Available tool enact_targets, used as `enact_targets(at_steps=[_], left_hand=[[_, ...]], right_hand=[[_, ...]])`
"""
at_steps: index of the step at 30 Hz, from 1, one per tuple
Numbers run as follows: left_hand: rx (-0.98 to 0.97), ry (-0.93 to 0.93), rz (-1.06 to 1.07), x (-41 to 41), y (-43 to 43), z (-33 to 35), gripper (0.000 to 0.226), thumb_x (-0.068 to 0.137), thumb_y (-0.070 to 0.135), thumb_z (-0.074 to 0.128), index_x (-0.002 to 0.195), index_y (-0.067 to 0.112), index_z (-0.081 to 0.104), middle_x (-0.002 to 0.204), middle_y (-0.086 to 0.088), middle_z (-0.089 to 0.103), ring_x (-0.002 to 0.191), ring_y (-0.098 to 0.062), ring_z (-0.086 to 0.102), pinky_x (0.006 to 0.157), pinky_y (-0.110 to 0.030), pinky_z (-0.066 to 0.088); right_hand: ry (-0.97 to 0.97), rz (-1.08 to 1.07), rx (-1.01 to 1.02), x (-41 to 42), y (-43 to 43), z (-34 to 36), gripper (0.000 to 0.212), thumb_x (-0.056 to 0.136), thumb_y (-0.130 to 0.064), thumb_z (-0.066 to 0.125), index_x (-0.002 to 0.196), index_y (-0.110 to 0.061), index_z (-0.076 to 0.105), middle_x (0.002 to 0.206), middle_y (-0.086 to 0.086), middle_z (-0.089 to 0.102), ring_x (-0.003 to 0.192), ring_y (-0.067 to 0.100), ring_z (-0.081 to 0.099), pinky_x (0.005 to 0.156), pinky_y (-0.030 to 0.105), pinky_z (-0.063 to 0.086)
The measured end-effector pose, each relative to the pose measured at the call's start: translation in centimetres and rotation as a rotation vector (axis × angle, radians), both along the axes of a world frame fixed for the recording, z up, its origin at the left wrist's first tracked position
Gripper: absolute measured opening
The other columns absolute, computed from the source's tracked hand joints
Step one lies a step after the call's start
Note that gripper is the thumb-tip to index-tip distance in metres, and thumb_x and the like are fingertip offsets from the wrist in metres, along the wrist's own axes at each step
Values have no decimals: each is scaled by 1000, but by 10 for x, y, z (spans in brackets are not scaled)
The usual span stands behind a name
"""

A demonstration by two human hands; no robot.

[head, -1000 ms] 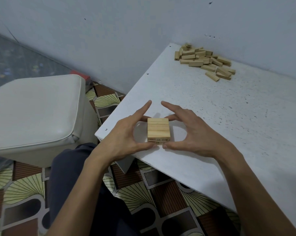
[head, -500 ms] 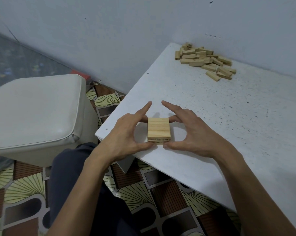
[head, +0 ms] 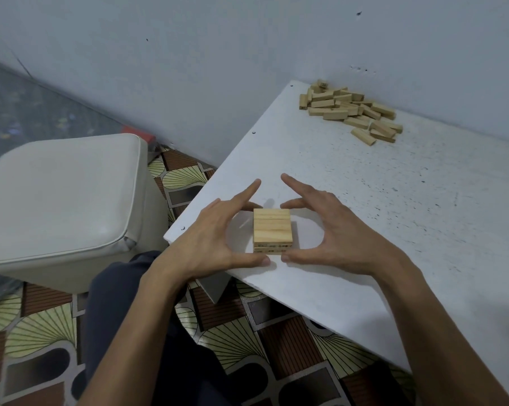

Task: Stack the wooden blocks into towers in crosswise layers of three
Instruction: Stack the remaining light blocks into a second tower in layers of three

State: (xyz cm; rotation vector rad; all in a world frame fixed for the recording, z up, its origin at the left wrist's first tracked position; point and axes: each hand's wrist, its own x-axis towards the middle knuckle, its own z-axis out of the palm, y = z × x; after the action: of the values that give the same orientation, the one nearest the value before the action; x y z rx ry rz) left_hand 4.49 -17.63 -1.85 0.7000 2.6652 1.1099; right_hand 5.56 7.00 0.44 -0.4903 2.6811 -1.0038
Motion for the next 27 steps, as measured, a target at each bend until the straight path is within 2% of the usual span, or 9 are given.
enact_targets(at_steps=[4,6,9,12,17,22,27], left_hand=[[104,-47,15,-14,-2,20,90,72,73,62,150,54,22,132,30,55,129,8,42,104,-24,32],[172,-42,25,-27,4,28,76,80,68,60,148,50,33,128,28,59,127,9,46,102,-19,32],[194,19,44,-59,23,34,58,91,55,60,144,37,47,122,21,65,118,10,54,97,-14,36],[106,138,4,-98,48,35,44,96,36,61,139,28,55,119,15,67,110,6,59,95,-15,41],[-57,274,-60,-163,94,23,33,97,23,61,130,21,63,120,3,66,110,-13,61,94,-29,46],[-203,416,-72,-222,135,6,30,95,22,59,125,22,66,134,-4,59,121,-28,54,99,-45,44],[-254,487,-123,-258,164,6,25,94,19,60,116,22,70,129,-1,62,118,-30,53,97,-42,35]], right_hand=[[9,-73,-21,-6,17,17,85,75,-63,71,146,-58,24,135,-31,47,132,-3,35,102,29,29],[43,-156,-58,-15,25,22,70,79,-66,62,142,-55,35,132,-29,52,127,-1,43,102,29,33],[154,-314,-85,-36,38,20,51,90,-52,61,138,-40,50,126,-17,60,118,3,53,102,29,42],[270,-469,-8,-62,50,12,39,97,-31,59,135,-25,57,131,-4,61,112,12,57,95,27,44],[328,-631,192,-107,73,-2,38,98,-22,55,135,-15,58,141,7,53,127,28,48,98,35,41],[330,-690,409,-138,101,-14,44,96,-33,58,137,-19,56,142,12,48,123,37,41,97,43,42],[327,-644,428,-157,118,-24,38,94,-36,62,128,-19,63,130,11,55,116,35,46,96,43,40]])
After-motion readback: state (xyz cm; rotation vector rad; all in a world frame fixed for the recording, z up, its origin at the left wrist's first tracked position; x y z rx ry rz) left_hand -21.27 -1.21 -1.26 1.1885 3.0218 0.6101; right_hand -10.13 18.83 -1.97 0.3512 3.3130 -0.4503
